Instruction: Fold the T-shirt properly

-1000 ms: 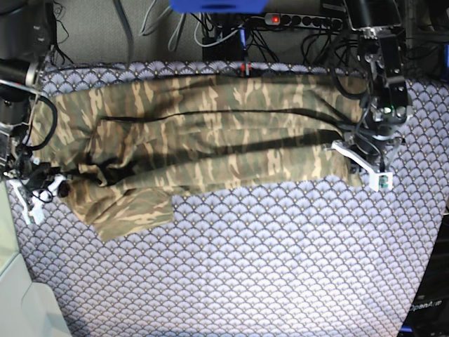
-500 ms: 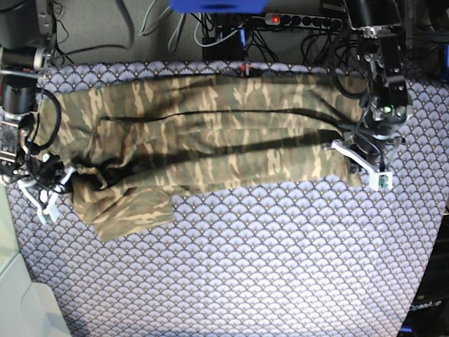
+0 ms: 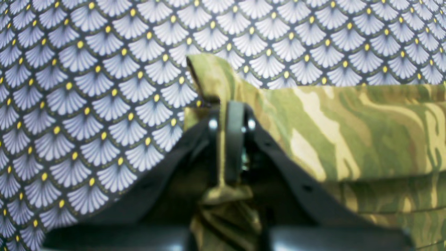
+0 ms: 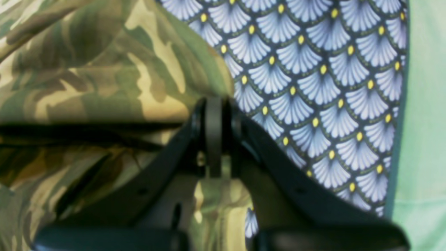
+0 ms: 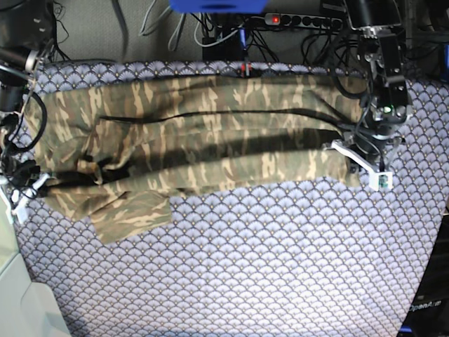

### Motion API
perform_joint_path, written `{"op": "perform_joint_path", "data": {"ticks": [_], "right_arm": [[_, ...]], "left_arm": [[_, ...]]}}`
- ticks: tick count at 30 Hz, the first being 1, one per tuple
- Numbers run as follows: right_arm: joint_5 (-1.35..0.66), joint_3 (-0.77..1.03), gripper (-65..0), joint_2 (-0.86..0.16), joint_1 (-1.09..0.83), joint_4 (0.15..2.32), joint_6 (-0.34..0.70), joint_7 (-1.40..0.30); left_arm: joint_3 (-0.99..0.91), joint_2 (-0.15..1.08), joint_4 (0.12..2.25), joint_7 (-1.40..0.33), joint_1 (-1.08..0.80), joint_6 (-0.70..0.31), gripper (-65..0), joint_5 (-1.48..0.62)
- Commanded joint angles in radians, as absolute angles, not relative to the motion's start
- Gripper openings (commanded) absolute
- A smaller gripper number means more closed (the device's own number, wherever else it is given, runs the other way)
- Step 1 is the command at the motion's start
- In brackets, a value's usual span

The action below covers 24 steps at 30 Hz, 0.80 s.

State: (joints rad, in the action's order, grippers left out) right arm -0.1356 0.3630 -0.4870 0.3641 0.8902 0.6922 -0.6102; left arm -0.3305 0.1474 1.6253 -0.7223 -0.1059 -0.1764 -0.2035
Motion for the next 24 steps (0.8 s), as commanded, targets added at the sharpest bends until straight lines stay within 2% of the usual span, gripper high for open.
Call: {"op": "perform_joint_path", "data": {"ticks": [1,6,12,20,24], "right_arm": [[-0.139,0.381,-65.0,-0.518,0.361,0.926,0.698,-0.613],[-0.139,0.423,-65.0,-0.470,0.225,1.188,0.698,-0.704],[-0.139,0.426,-65.0,-0.397,0.073,1.442,0.698,-0.713],[-0.139,0.427,-65.0,-0.361,-0.018,1.604,0.698,-0.748],[-0.139,0.429,-65.0,-0.364,-0.050,1.646,0.698,-0.748]], "left_arm": [[-0.332,0.154,1.646,-0.702,-0.097,-0.176,-64.3,-0.208],[-0.331,0.143,1.647,-0.702,-0.097,-0.176,-64.3,-0.208],[-0.331,0.143,1.649,-0.704,-0.097,-0.176,-64.3,-0.208],[-0.334,0.143,1.770,-0.711,-0.125,-0.176,-64.3,-0.208],[-0.340,0.153,1.781,-0.794,-0.122,-0.176,-64.3,-0.208]]}}
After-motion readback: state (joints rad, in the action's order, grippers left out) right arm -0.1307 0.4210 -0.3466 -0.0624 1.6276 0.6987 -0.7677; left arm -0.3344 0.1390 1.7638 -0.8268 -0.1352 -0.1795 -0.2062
